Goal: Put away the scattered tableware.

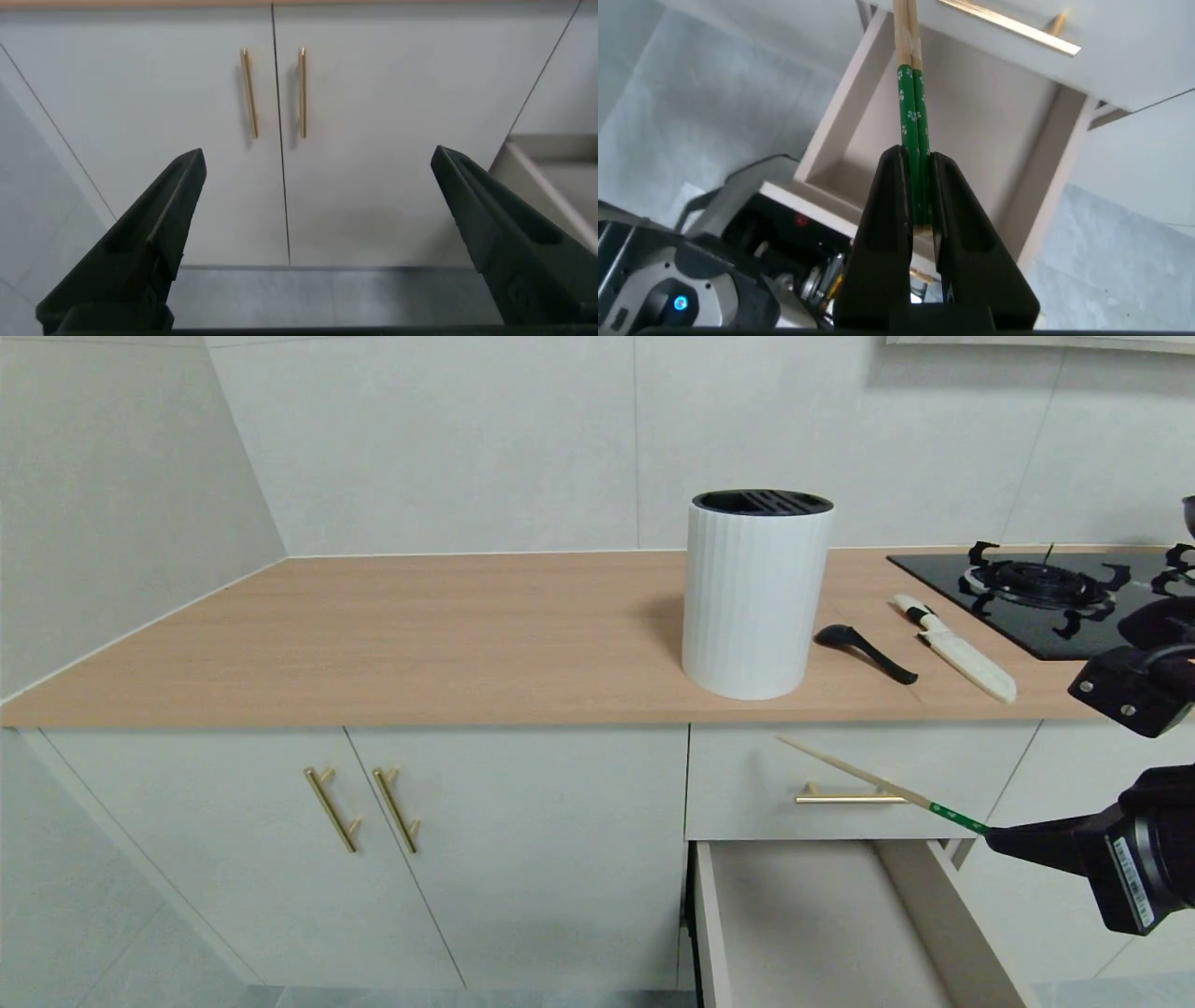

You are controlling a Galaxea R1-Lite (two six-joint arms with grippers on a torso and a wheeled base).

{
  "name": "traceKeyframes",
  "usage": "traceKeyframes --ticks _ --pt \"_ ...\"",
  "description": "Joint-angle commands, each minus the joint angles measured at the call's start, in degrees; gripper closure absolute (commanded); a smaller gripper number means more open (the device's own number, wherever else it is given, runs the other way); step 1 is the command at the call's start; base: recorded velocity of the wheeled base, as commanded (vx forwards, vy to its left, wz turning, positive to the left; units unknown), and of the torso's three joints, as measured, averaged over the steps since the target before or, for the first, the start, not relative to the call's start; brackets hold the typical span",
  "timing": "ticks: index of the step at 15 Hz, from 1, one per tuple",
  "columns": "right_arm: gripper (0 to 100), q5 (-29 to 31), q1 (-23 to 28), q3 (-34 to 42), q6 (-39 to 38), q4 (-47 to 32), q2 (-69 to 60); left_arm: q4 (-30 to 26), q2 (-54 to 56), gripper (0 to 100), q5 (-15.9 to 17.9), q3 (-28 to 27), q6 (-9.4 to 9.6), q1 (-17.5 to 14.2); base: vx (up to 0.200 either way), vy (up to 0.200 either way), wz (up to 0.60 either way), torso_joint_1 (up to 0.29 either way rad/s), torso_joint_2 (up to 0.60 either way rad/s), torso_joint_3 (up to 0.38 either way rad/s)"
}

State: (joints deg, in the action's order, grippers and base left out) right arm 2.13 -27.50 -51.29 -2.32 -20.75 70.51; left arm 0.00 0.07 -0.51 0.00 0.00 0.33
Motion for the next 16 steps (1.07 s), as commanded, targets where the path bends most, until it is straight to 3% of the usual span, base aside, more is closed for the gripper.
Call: traceKeyframes --ticks 1,11,16 --pt "100 -0.02 -0.1 0.4 0.12 0.01 -0.02 0.0 -0.07 0 -0.02 0.0 0.0 0.02 0.0 0.0 0.0 -0.183 0.48 0.286" --pt "100 0.06 -1.06 1.19 0.12 0.36 1.65 0.0 -0.07 0 -0.02 0.0 0.0 0.02 0.0 0.0 0.0 -0.146 0.46 0.307" --pt "100 0.06 -1.06 1.1 0.03 0.36 1.91 0.0 -0.07 0 -0.02 0.0 0.0 0.02 0.0 0.0 0.0 -0.026 0.12 0.077"
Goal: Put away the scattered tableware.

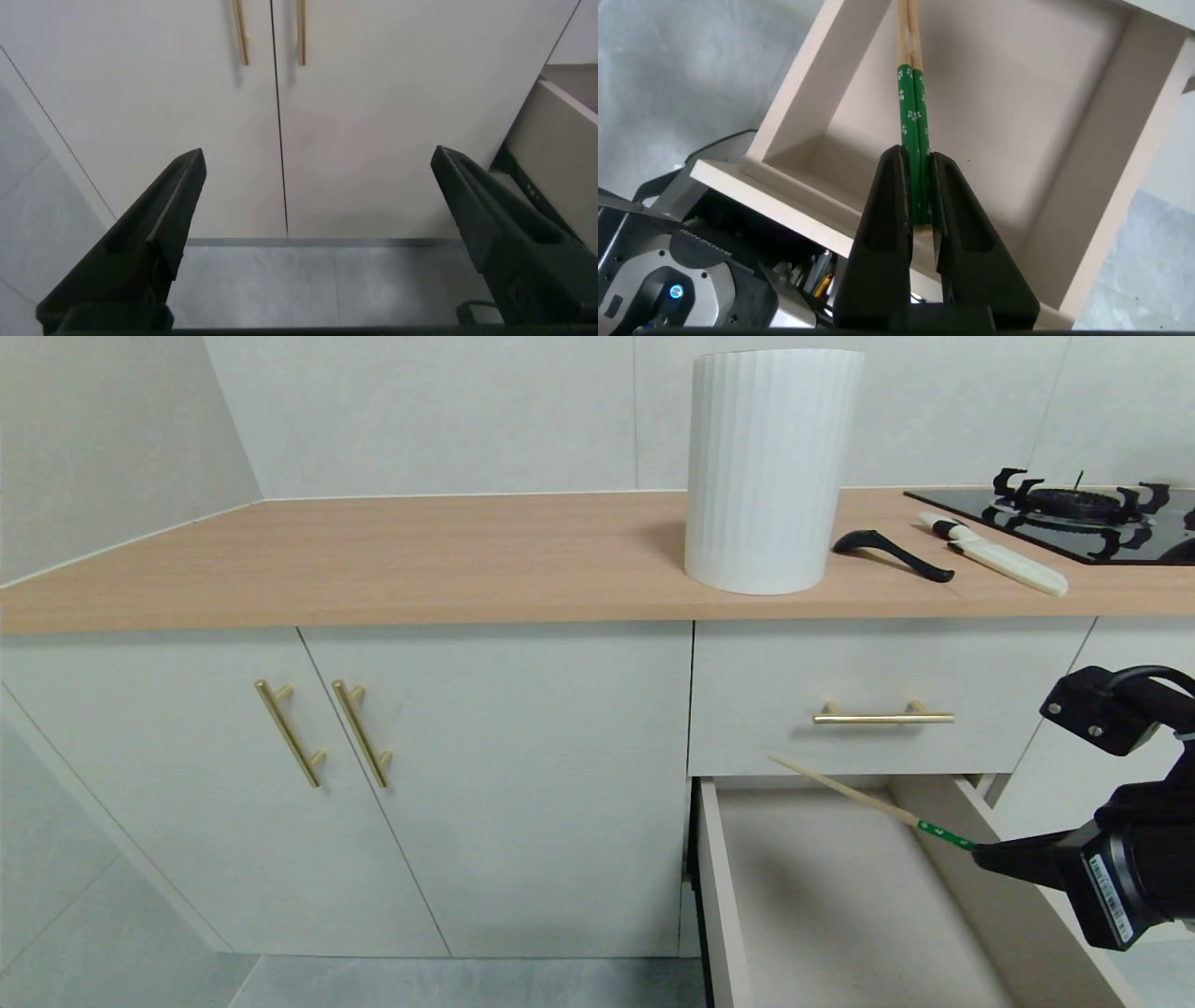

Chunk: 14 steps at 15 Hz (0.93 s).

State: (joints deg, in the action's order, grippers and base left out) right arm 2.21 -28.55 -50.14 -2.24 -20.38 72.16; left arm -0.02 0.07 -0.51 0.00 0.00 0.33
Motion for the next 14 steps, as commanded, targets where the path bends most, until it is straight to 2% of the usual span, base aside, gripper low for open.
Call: traceKeyframes --ticks 1,5,9,12,14 --pt "100 -0.01 -0.01 0.04 0.05 -0.01 0.62 0.02 -0.07 0 -0.02 0.0 0.0 0.02 0.0 0.0 0.0 0.0 0.0 0.0" --pt "100 0.78 -0.01 0.83 1.63 -0.36 3.25 0.02 -0.07 0 -0.02 0.0 0.0 0.02 0.0 0.0 0.0 0.0 0.0 0.0" --pt "100 3.86 -0.01 -0.4 0.84 -0.45 11.96 0.02 -0.07 0 -0.02 0.0 0.0 0.02 0.0 0.0 0.0 0.0 0.0 0.0" --pt "100 3.95 -0.01 -2.16 -2.24 0.43 21.27 0.02 -0.07 0 -0.02 0.0 0.0 0.02 0.0 0.0 0.0 0.0 0.0 0.0" --pt "100 4.03 -0.01 -2.77 -5.67 3.95 26.37 0.02 -0.07 0 -0.02 0.0 0.0 0.02 0.0 0.0 0.0 0.0 0.0 0.0"
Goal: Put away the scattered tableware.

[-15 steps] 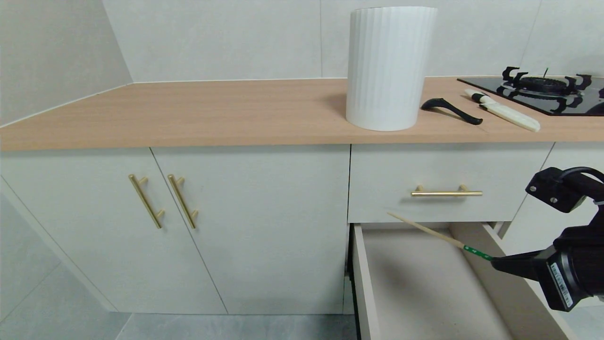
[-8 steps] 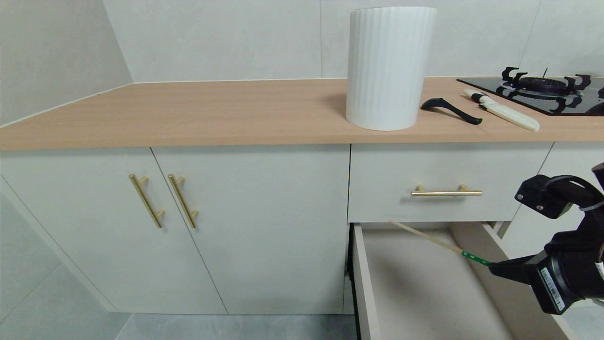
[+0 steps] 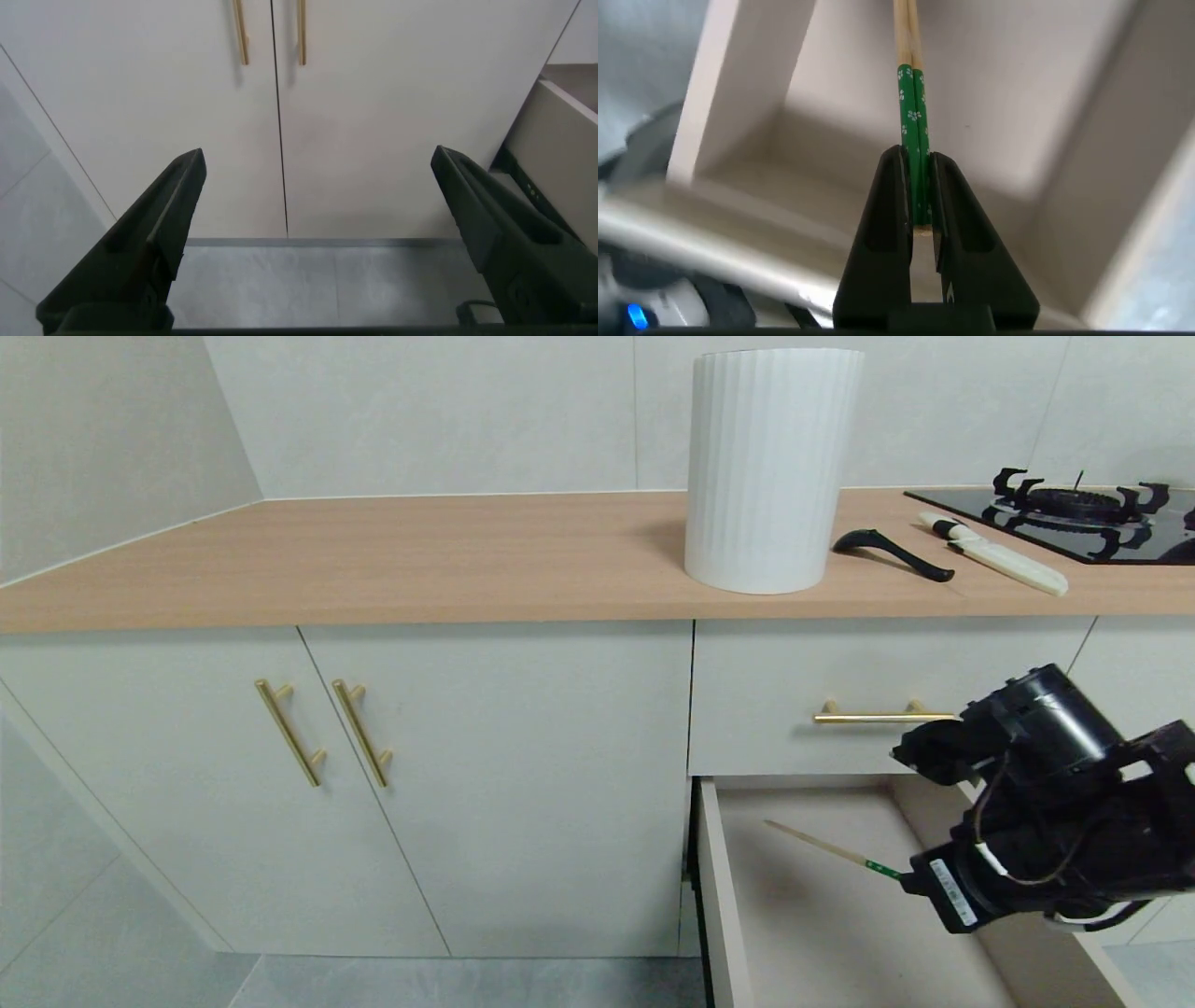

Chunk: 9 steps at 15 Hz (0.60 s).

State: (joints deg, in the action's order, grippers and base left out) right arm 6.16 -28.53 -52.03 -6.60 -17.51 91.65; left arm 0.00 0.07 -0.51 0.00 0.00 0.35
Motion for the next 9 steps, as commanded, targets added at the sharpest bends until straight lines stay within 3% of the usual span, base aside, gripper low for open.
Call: traceKeyframes --ticks 1,2,9 --pt "100 0.79 -0.04 -0.53 -3.78 6.87 10.92 0.0 -0.07 0 -0.02 0.0 0.0 0.0 0.0 0.0 0.0 0.0 0.0 0.0" --pt "100 1.84 -0.04 -0.27 -5.18 11.09 13.38 0.0 -0.07 0 -0.02 0.0 0.0 0.0 0.0 0.0 0.0 0.0 0.0 0.0" --pt "100 3.69 0.14 0.79 -7.2 20.58 19.88 0.0 -0.07 0 -0.02 0.0 0.0 0.0 0.0 0.0 0.0 0.0 0.0 0.0"
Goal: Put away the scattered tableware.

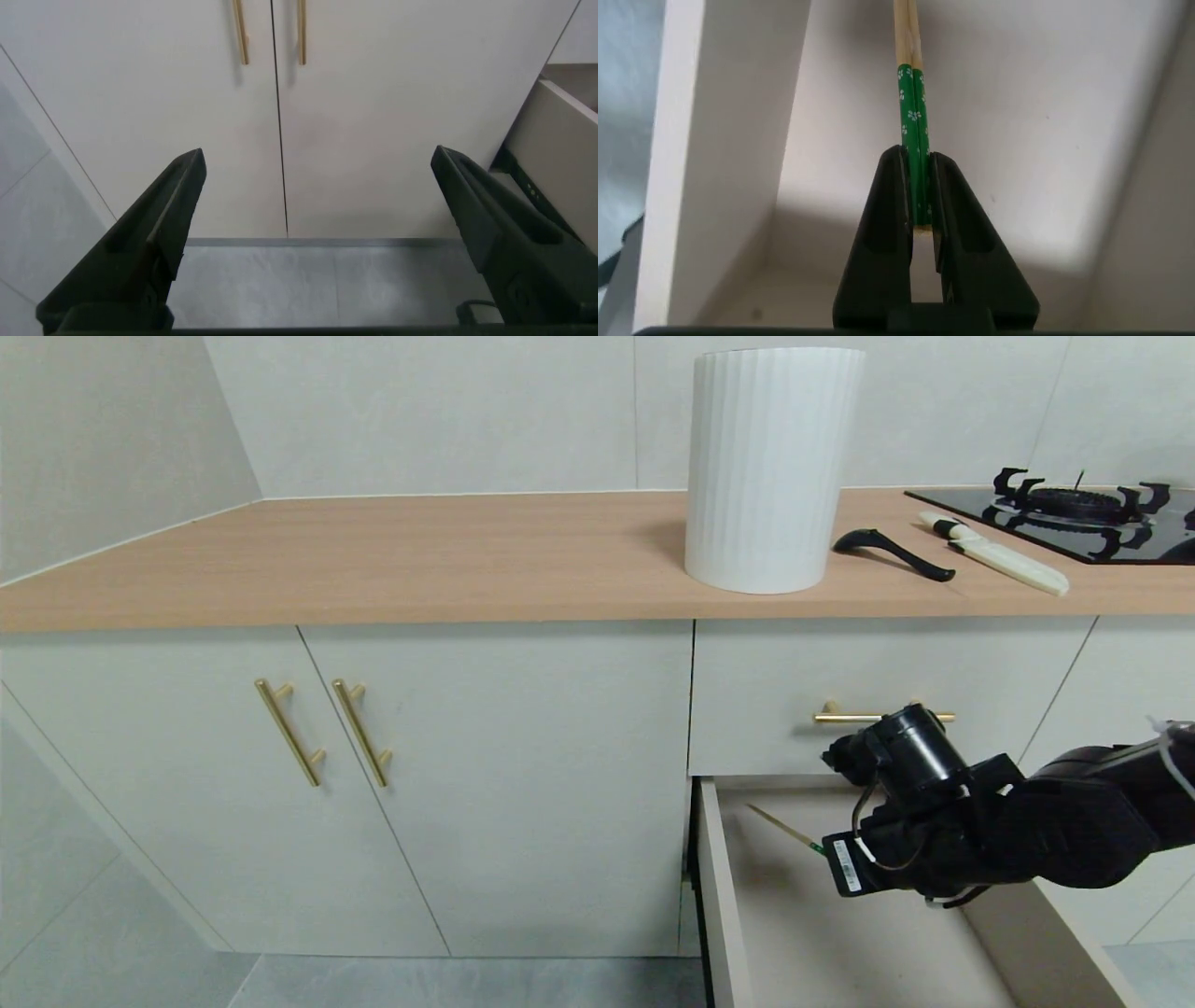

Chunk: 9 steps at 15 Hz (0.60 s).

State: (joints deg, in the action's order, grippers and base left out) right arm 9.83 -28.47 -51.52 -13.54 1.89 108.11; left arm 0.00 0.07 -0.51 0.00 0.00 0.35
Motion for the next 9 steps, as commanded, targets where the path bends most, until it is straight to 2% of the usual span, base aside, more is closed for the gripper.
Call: traceKeyframes --ticks 1,6,9 --pt "100 0.28 0.25 0.37 -0.87 3.47 5.8 0.0 -0.07 0 -0.02 0.0 0.0 0.0 0.0 0.0 0.0 0.0 0.0 0.0" --pt "100 2.74 0.69 1.77 -1.49 13.05 10.81 0.0 -0.07 0 -0.02 0.0 0.0 0.0 0.0 0.0 0.0 0.0 0.0 0.0" --pt "100 2.65 0.69 2.39 -1.49 14.46 12.04 0.0 -0.07 0 -0.02 0.0 0.0 0.0 0.0 0.0 0.0 0.0 0.0 0.0"
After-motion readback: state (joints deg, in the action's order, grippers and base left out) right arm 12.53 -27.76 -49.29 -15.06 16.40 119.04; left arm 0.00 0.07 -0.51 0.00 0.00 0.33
